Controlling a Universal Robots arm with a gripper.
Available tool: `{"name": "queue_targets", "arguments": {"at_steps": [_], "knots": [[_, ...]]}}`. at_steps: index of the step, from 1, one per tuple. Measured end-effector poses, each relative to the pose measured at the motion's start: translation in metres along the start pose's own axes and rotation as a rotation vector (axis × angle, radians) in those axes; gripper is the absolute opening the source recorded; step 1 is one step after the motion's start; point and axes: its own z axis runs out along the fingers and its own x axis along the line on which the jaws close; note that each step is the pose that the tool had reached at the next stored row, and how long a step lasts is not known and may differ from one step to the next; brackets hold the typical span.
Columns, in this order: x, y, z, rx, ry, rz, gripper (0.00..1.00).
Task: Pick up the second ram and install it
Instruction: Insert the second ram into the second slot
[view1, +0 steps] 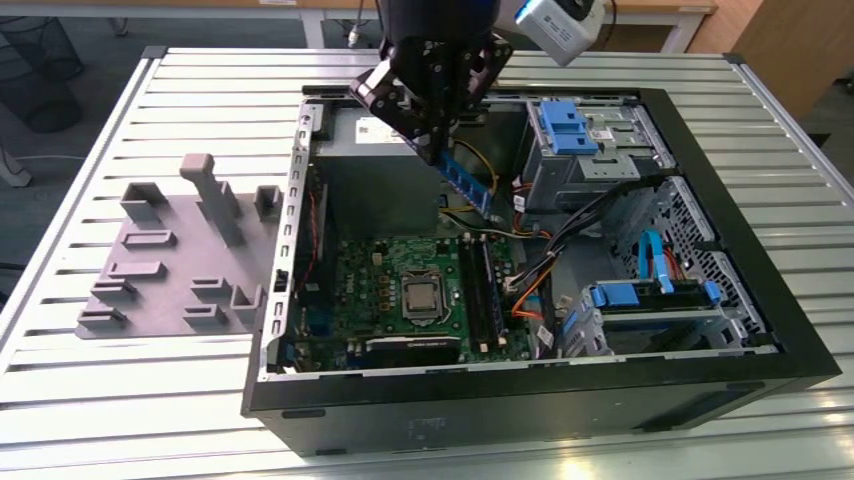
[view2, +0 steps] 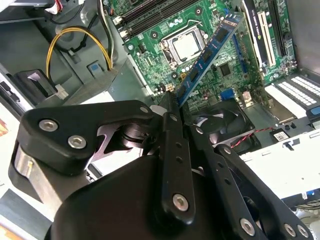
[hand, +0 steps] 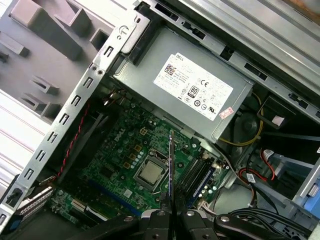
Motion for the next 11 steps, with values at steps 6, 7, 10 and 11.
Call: {"name": "queue_targets", "arguments": {"at_steps": [6,7,10,11], "knots": [[-0.0002,-0.0001,0.0002,0.0008,-0.0001,0.036,0.14],[-0.0002,-0.0001,0.0003,0.0009,-0.0001,0.043,0.14],[-0.0003,-0.0002,0.0004,0.0014,-0.0002,0.065,0.14],[-0.0004,-0.0002,0.0005,0.0018,-0.0002,0.077,0.14]]}}
